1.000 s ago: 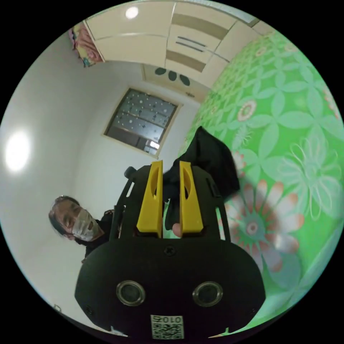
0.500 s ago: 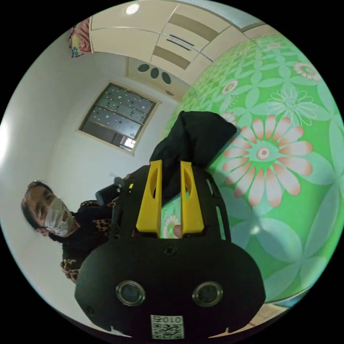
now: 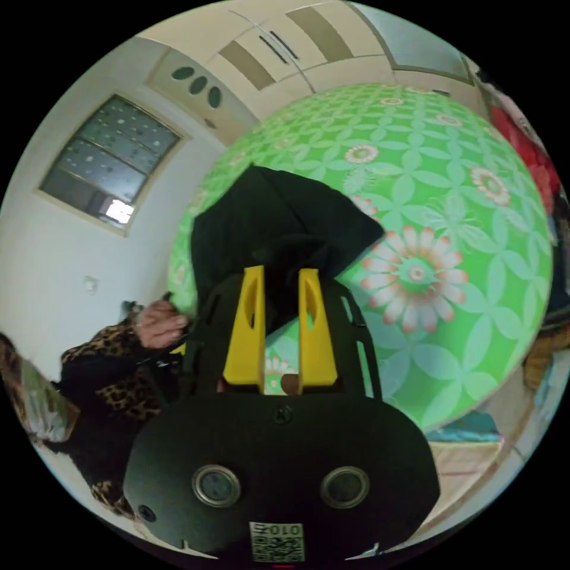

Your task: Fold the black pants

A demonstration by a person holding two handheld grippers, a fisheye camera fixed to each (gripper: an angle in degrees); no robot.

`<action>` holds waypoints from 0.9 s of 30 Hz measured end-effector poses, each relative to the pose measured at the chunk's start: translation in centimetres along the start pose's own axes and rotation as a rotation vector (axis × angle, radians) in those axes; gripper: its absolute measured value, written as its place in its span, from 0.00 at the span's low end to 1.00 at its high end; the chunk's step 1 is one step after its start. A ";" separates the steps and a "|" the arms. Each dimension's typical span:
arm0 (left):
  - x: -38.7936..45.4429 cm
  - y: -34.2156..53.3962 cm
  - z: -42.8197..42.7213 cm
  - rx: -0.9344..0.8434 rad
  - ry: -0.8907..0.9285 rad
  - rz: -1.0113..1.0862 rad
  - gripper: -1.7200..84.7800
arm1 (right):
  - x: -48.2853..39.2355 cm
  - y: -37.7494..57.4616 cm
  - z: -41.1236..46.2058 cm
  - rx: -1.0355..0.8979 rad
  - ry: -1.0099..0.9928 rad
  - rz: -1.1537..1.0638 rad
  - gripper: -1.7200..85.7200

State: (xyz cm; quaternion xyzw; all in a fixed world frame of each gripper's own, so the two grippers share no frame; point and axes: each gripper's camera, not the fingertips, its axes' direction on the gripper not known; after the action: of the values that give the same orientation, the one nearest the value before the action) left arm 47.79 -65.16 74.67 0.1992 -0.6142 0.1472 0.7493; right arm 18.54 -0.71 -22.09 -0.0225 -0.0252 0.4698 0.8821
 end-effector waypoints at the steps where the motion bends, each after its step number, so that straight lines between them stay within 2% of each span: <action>1: 0.5 -0.2 -0.8 0.006 -0.048 0.024 0.02 | 0.3 0.8 -0.3 0.003 0.050 0.024 0.07; 6: 2.1 -0.6 -2.5 0.015 -0.123 0.067 0.02 | 3.9 4.3 -0.6 0.057 -0.240 0.151 0.10; 10: 1.2 -0.7 -3.0 0.016 -0.094 0.027 0.01 | 5.4 9.6 -0.4 0.157 -0.449 0.284 0.14; 13: -0.5 -0.1 -2.6 0.033 -0.003 -0.021 0.01 | 4.7 13.1 0.9 0.200 -0.656 0.288 0.16; 15: -0.6 -0.3 -2.4 0.035 0.033 -0.011 0.01 | 3.3 14.4 1.6 0.194 -0.714 0.256 0.16; 17: -0.7 -0.4 -2.9 0.039 -0.045 -0.006 0.01 | 0.9 15.3 1.5 0.200 -0.684 0.184 0.15; 19: -1.3 -0.4 -3.1 0.035 -0.015 -0.031 0.01 | -2.6 16.6 0.2 0.265 -0.558 0.081 0.14; 23: -1.4 0.1 -3.3 0.045 -0.005 -0.053 0.01 | -6.5 17.7 -1.4 0.386 -0.325 0.015 0.08; 25: -0.6 0.3 -3.7 0.055 -0.032 -0.016 0.01 | -7.5 16.9 -0.4 0.330 -0.206 0.064 0.06; 27: 0.3 0.7 -4.0 0.054 -0.066 0.015 0.01 | -8.0 16.0 1.3 0.235 -0.207 0.049 0.06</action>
State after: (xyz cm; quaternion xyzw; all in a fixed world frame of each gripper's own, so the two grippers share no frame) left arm 50.96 -62.68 74.36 0.2195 -0.6360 0.1629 0.7217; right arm 0.78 1.62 -21.96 0.1291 -0.0603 0.4906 0.8597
